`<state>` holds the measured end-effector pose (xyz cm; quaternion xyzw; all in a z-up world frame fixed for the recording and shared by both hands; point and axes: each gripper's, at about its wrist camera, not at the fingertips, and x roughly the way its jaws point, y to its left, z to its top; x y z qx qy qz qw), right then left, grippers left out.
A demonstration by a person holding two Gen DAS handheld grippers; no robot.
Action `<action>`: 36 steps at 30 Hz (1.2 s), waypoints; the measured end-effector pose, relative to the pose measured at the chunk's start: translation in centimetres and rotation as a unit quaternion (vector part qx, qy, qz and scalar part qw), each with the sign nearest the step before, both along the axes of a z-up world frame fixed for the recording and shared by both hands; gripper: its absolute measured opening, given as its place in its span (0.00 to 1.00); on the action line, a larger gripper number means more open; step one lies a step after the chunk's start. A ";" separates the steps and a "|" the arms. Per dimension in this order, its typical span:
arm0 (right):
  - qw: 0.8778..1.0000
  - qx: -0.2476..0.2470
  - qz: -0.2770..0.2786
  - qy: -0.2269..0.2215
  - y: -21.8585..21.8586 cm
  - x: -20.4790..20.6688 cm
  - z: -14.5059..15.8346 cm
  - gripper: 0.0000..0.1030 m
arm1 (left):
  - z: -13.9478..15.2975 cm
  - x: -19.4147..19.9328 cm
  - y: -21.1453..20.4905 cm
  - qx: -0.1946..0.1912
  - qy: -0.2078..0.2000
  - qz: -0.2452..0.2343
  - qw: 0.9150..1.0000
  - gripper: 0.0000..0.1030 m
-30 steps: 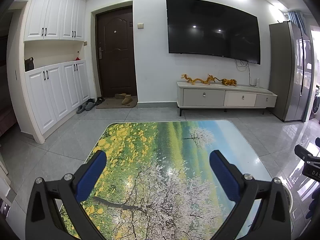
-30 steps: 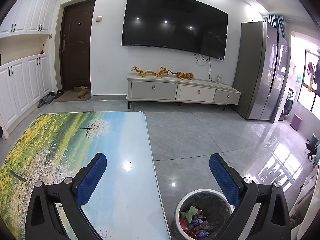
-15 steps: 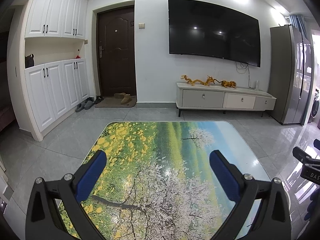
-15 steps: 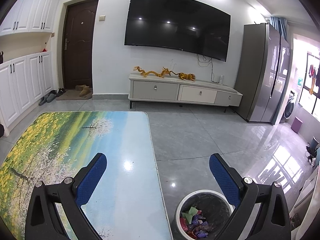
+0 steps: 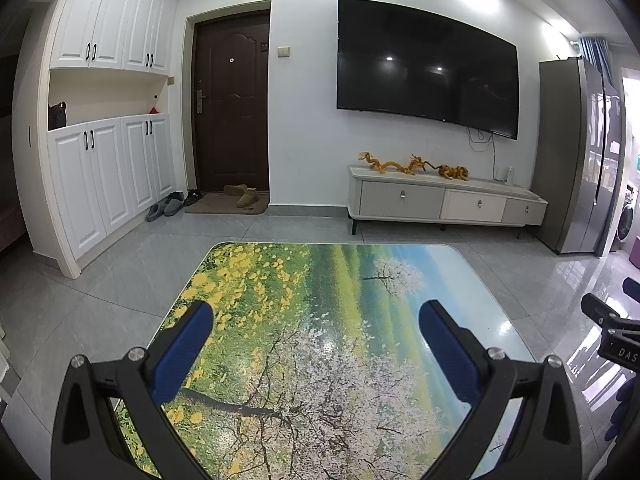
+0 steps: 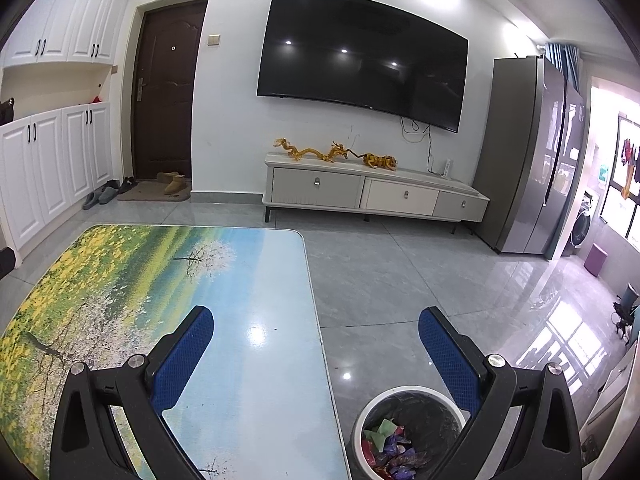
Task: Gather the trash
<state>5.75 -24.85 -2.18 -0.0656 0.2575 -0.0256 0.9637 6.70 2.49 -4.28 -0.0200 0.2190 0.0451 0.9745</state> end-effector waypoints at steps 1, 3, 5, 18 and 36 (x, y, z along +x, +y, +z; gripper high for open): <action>1.000 0.000 -0.001 -0.001 -0.1 0.0 0.1 1.00 | 0.1 0.0 -0.1 0.001 -0.001 0.000 1.000 1.00; 1.000 0.000 -0.002 -0.004 -0.2 -0.1 0.1 1.00 | 0.2 -0.1 -0.3 0.005 -0.002 0.000 1.000 1.00; 1.000 0.003 -0.003 -0.006 -0.4 -0.1 0.2 1.00 | 0.4 -0.2 -0.6 0.009 -0.002 0.000 1.000 1.00; 1.000 0.009 -0.003 -0.017 -0.4 -0.7 0.6 1.00 | 0.9 -0.9 -1.0 0.020 -0.002 0.005 1.000 1.00; 0.998 0.010 0.007 -0.058 0.0 -4.1 3.4 1.00 | 3.6 -5.2 -0.7 0.019 -0.042 0.010 0.999 1.00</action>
